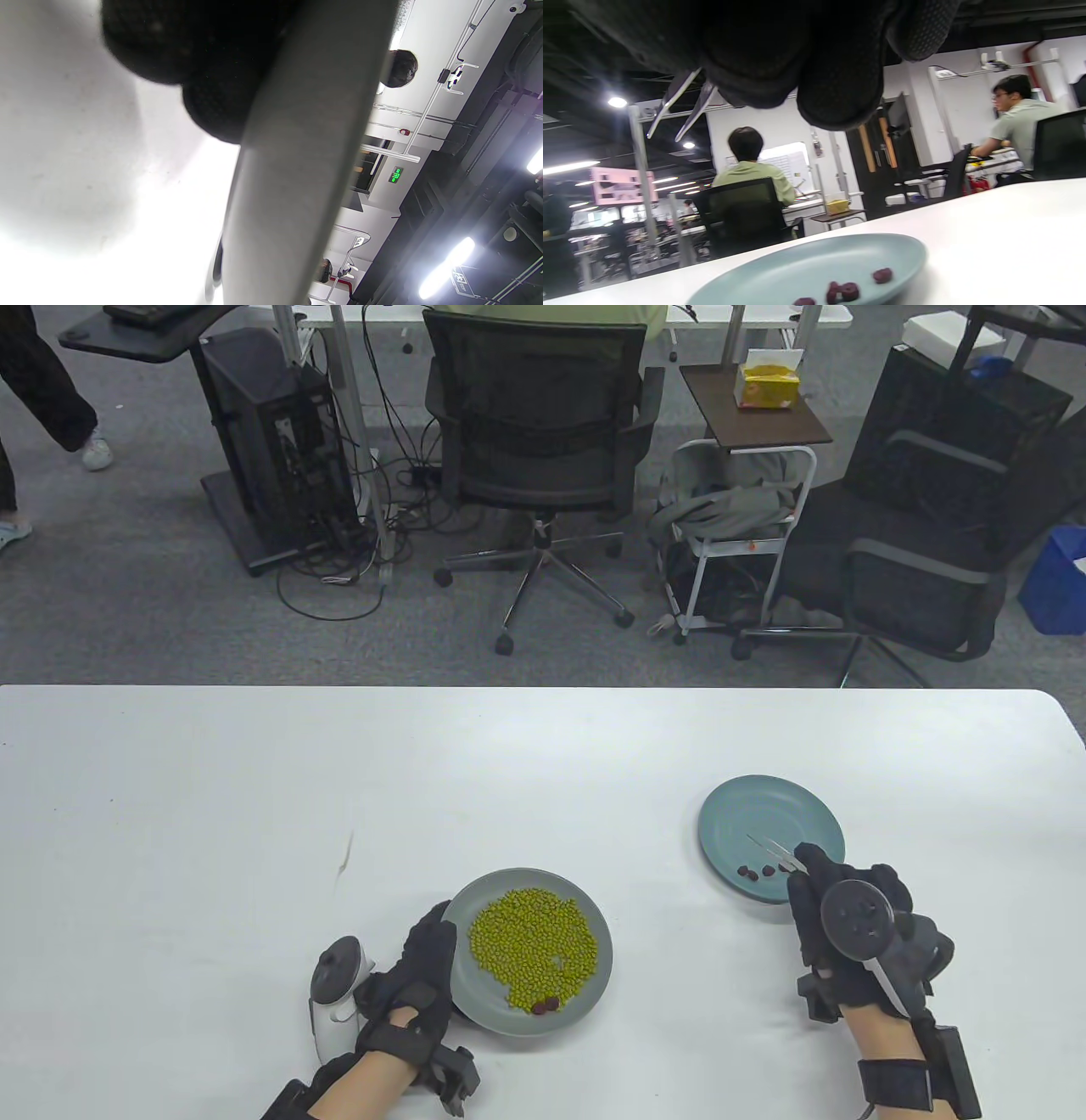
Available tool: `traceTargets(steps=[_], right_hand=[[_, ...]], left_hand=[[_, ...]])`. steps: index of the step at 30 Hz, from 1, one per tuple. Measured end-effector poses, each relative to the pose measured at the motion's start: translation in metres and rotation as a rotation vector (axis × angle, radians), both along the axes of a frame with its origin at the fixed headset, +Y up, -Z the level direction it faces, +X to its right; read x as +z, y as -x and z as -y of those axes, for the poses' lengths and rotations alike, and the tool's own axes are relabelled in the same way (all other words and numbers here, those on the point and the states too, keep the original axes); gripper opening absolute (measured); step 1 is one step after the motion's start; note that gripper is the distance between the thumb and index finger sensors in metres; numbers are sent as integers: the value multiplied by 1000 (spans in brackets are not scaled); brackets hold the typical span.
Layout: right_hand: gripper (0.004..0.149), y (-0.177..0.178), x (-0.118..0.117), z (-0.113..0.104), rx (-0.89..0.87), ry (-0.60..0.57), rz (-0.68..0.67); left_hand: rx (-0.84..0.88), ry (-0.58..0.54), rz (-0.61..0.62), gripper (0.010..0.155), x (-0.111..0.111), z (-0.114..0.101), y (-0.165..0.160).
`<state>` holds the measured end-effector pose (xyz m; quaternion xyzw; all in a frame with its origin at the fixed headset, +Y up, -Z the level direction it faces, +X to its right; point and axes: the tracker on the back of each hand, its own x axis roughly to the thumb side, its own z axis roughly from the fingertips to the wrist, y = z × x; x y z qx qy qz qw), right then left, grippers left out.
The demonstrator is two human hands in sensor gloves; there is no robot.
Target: Pick cranberries with tweezers into plate
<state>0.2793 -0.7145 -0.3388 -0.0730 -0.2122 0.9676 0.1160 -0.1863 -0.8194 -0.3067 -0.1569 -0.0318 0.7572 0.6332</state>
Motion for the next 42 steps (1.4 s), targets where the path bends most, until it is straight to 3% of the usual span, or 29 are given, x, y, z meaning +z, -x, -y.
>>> traceTargets(steps=[15, 22, 29, 42], right_hand=[[47, 113, 42, -2, 204, -120, -530], [47, 137, 52, 5, 121, -26, -718], [48, 146, 55, 8, 108, 36, -767], [46, 145, 55, 8, 103, 26, -764]], left_hand=[[18, 12, -10, 63, -1, -2, 0], [8, 6, -16, 63, -2, -2, 1], [0, -2, -18, 63, -2, -2, 1], [-17, 2, -16, 64, -3, 1, 2]])
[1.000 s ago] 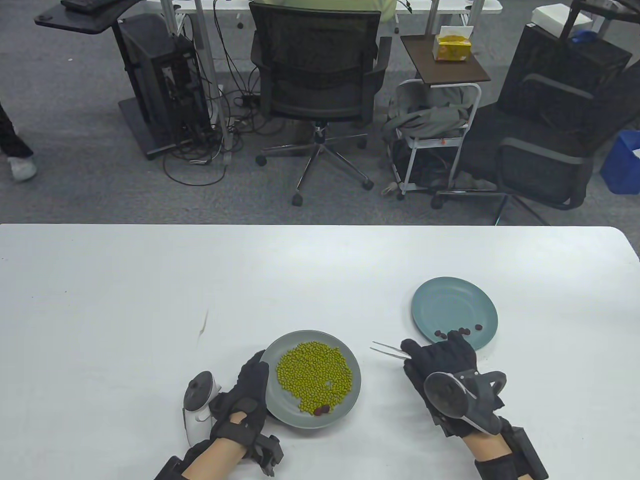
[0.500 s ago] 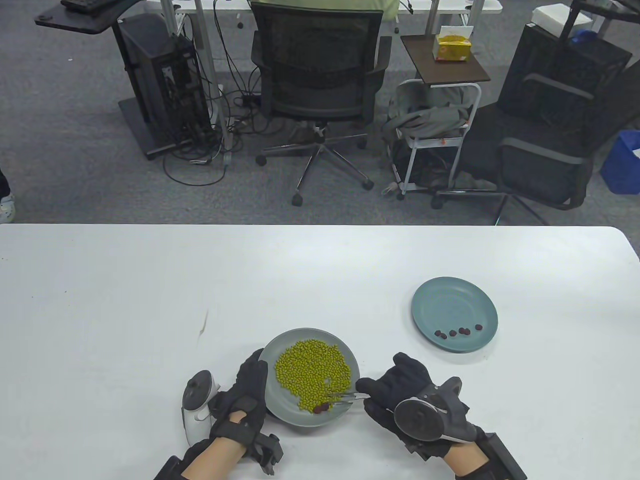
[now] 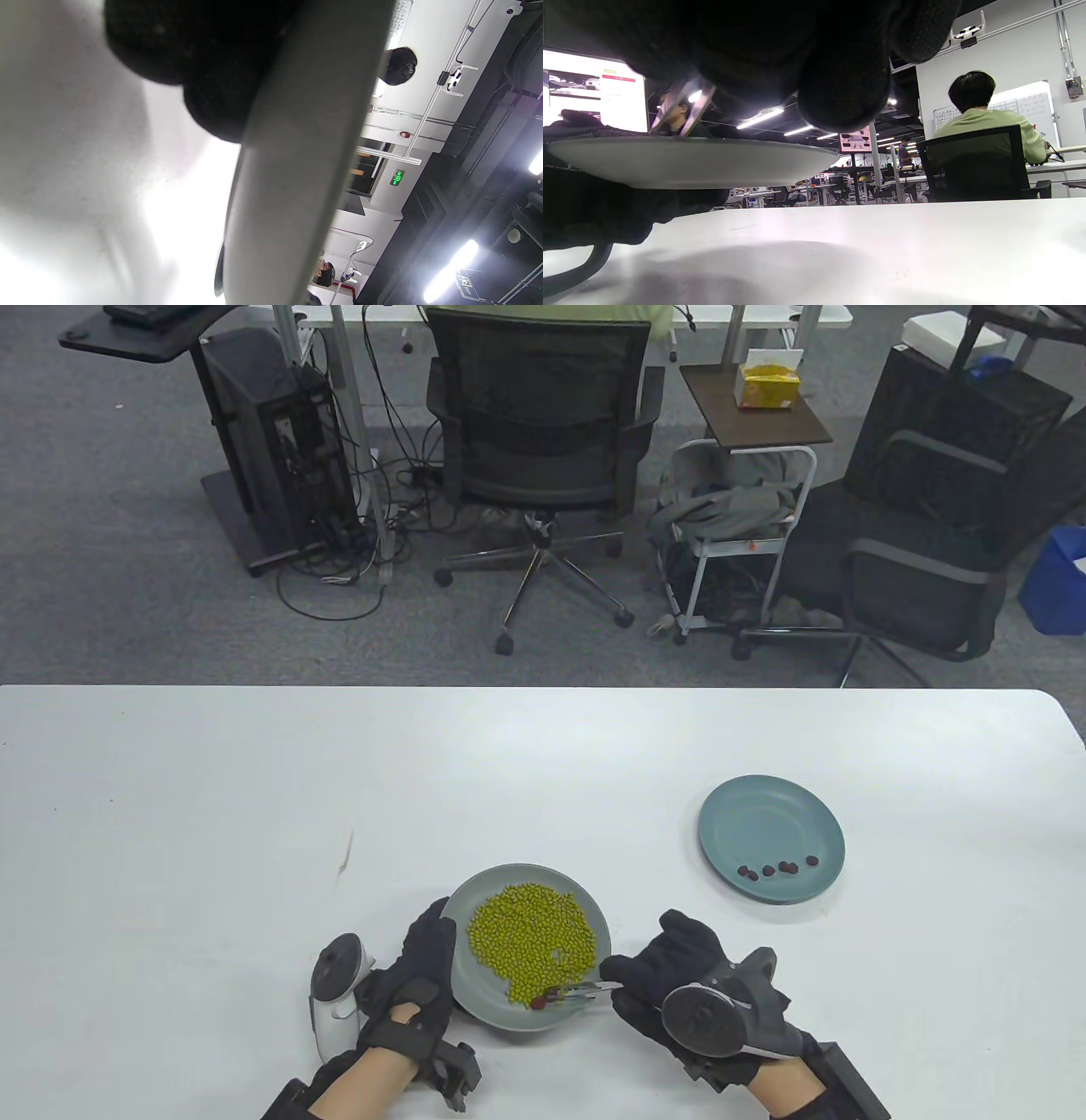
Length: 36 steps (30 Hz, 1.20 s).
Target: Pick cranberries with tweezers into plate
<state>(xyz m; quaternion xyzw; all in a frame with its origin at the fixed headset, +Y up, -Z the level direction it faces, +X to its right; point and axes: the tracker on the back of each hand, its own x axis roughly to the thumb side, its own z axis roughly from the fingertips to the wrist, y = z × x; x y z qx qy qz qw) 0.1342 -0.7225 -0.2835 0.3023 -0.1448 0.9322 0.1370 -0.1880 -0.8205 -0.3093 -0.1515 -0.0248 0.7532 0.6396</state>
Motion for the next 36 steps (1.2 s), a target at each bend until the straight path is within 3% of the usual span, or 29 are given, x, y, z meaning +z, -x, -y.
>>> traceTargets(steps=[15, 23, 31, 36], right_hand=[[46, -34, -14, -14, -82, -50, 121], [46, -69, -32, -16, -88, -59, 254], [46, -132, -58, -7, -92, -31, 598], [46, -178, -68, 4, -112, 65, 838]], left_hand=[[-4, 2, 0, 64, -1, 1, 0], [-16, -10, 6, 64, -1, 1, 0], [-18, -17, 8, 64, -1, 1, 2], [-11, -21, 14, 63, 0, 0, 1]])
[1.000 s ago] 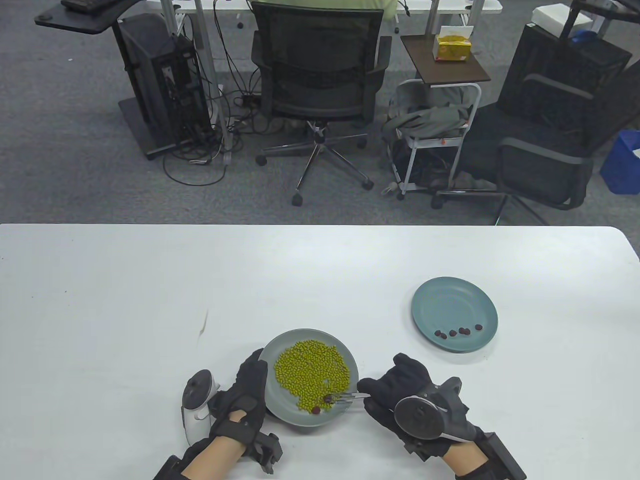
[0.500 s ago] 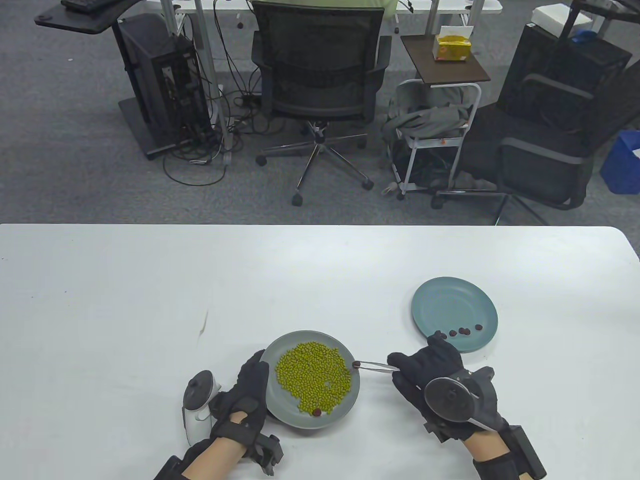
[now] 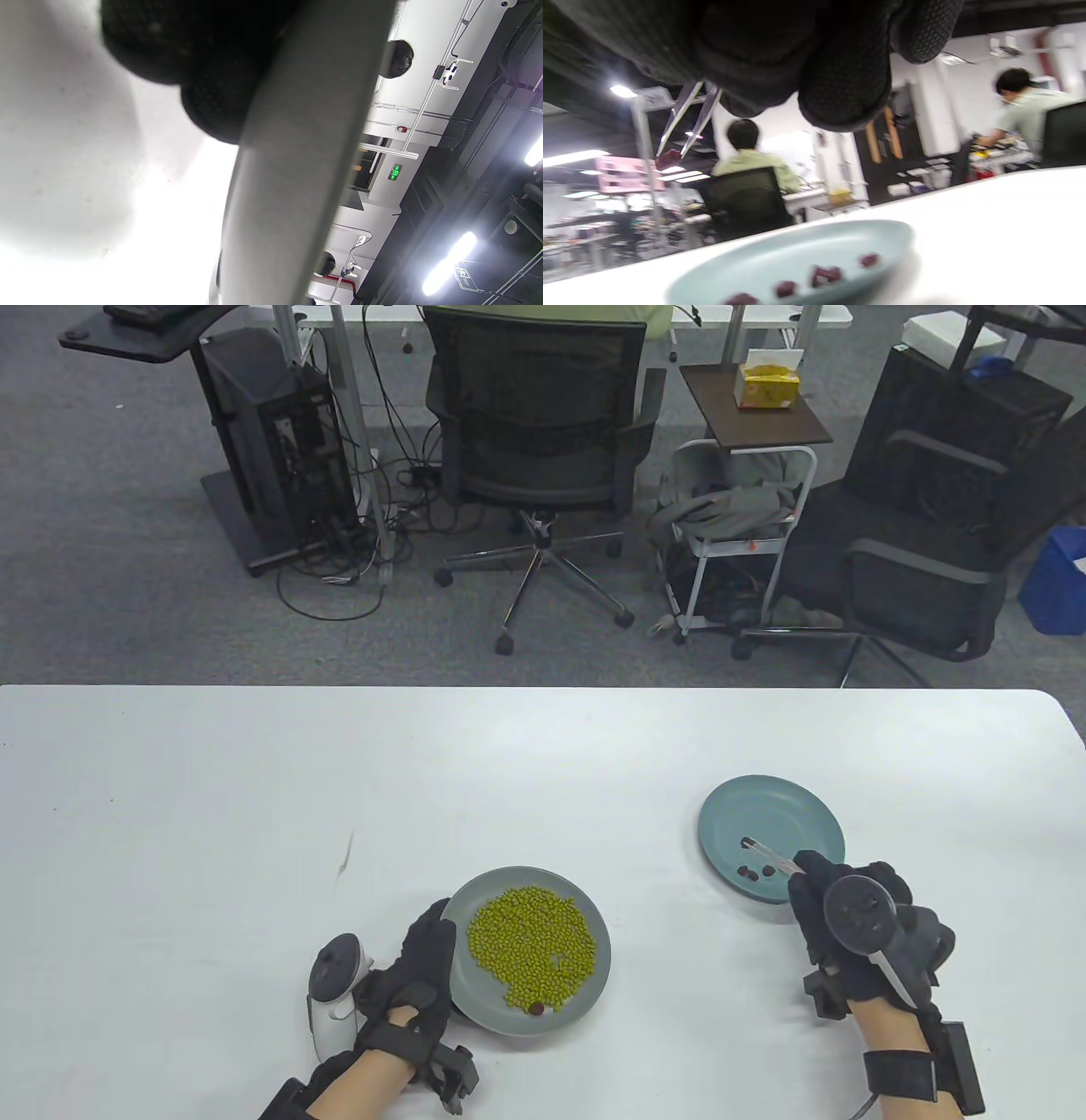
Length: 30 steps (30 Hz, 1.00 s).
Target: Pick cranberries with tweezers into plate
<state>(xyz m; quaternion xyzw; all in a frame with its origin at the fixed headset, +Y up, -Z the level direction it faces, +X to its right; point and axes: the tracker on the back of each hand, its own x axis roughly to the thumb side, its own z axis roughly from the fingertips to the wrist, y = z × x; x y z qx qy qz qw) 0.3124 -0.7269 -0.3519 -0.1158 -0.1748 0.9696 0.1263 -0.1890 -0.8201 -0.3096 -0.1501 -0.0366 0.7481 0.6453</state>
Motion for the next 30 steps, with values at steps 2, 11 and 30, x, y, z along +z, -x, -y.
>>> traceTargets(steps=[2, 11, 30], right_hand=[[46, -14, -4, 5, -18, 55, 69], [46, -37, -11, 27, -16, 161, 210], [48, -25, -7, 11, -51, 64, 164]], left_hand=[[-1, 3, 0, 63, 0, 1, 0], [-8, 5, 0, 64, 1, 2, 0], [-1, 12, 0, 64, 1, 1, -1]])
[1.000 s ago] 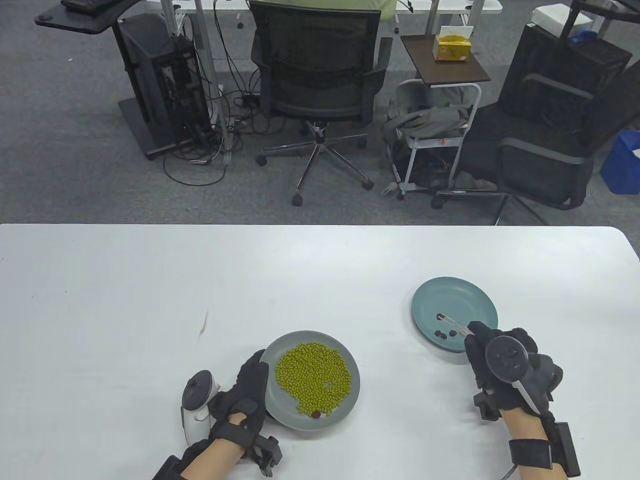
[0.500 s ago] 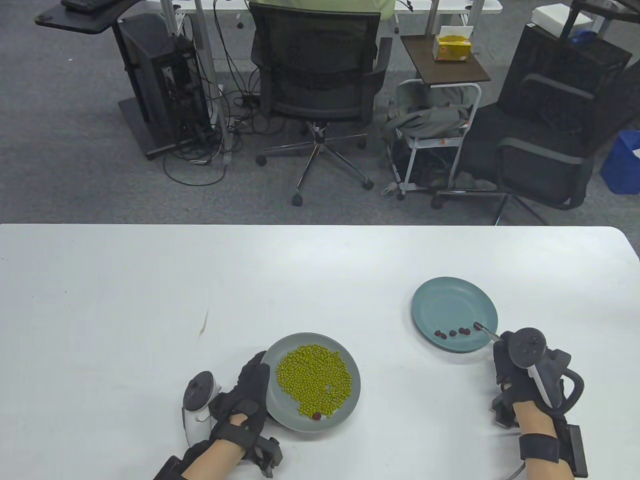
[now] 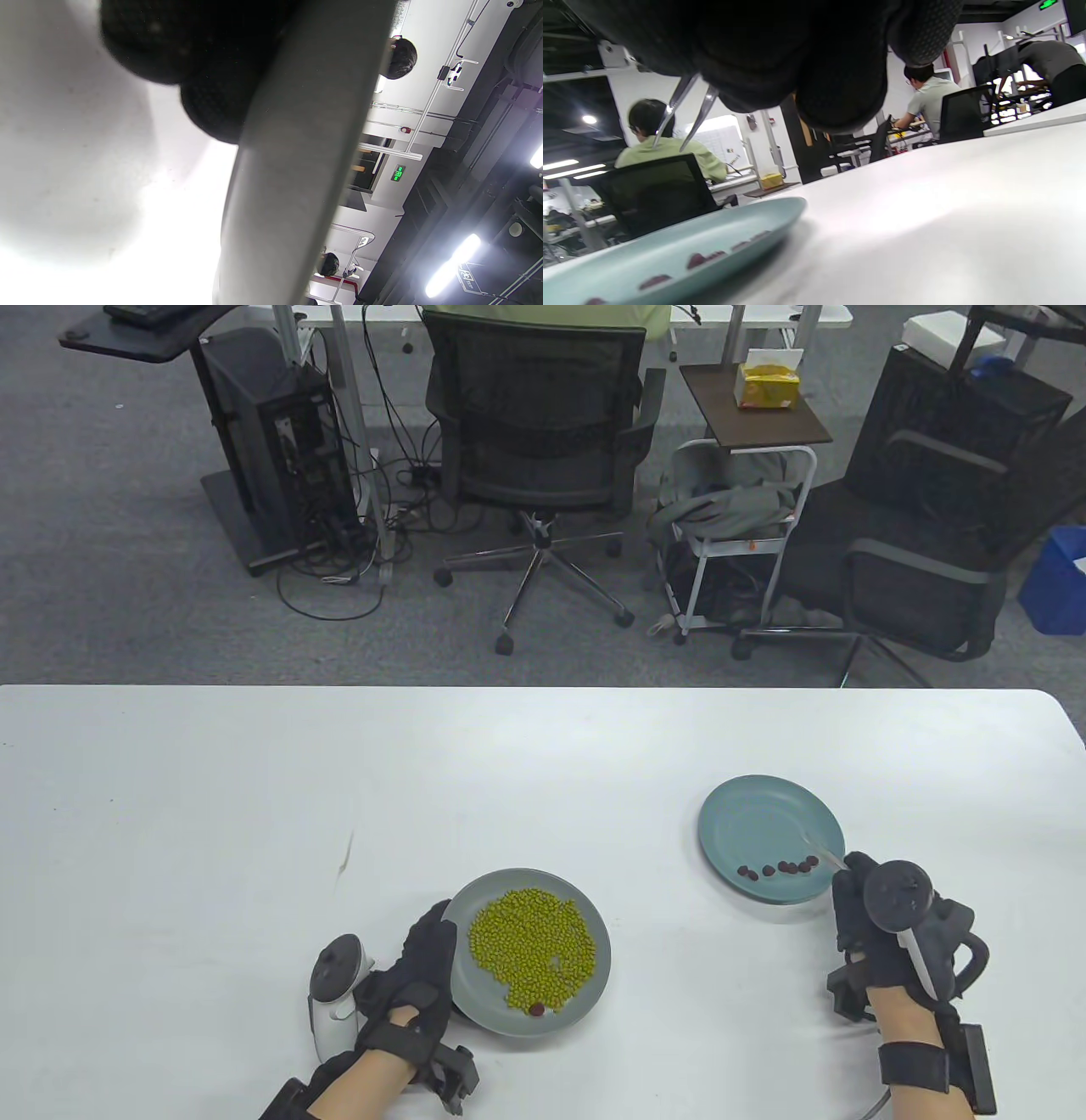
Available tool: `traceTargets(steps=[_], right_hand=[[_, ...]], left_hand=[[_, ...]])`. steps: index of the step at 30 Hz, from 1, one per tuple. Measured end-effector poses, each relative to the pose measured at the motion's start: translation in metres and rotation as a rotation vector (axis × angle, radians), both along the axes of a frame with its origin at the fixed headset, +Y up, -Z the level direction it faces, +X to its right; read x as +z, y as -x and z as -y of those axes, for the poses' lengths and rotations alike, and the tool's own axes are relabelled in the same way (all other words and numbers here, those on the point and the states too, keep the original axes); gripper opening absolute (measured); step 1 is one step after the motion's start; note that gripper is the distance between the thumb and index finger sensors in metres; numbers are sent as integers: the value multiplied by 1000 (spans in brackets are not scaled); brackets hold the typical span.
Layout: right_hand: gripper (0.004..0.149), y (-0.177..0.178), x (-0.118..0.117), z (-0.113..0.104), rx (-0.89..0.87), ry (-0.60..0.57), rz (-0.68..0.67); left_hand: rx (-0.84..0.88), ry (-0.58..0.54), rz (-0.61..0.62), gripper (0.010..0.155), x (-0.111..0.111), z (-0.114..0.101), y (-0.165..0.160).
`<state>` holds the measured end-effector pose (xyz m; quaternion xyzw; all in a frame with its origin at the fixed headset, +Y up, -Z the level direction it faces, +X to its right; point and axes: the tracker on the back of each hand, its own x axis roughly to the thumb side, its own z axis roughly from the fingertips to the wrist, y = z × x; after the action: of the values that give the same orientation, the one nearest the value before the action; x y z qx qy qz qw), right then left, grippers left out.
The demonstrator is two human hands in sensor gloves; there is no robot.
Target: Pick cranberries with tweezers into plate
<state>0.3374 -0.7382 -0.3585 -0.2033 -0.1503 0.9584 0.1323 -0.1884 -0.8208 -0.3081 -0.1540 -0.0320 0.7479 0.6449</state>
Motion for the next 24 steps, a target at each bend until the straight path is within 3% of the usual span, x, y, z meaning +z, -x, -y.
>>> traceTargets(steps=[8, 17, 24], right_hand=[[47, 17, 3, 0, 60, 14, -77], [48, 31, 3, 1, 43, 5, -148], [48, 66, 3, 1, 111, -30, -302]], left_hand=[[105, 67, 12, 64, 3, 0, -2], [90, 41, 4, 64, 3, -4, -1], [78, 31, -17, 64, 1, -4, 0]])
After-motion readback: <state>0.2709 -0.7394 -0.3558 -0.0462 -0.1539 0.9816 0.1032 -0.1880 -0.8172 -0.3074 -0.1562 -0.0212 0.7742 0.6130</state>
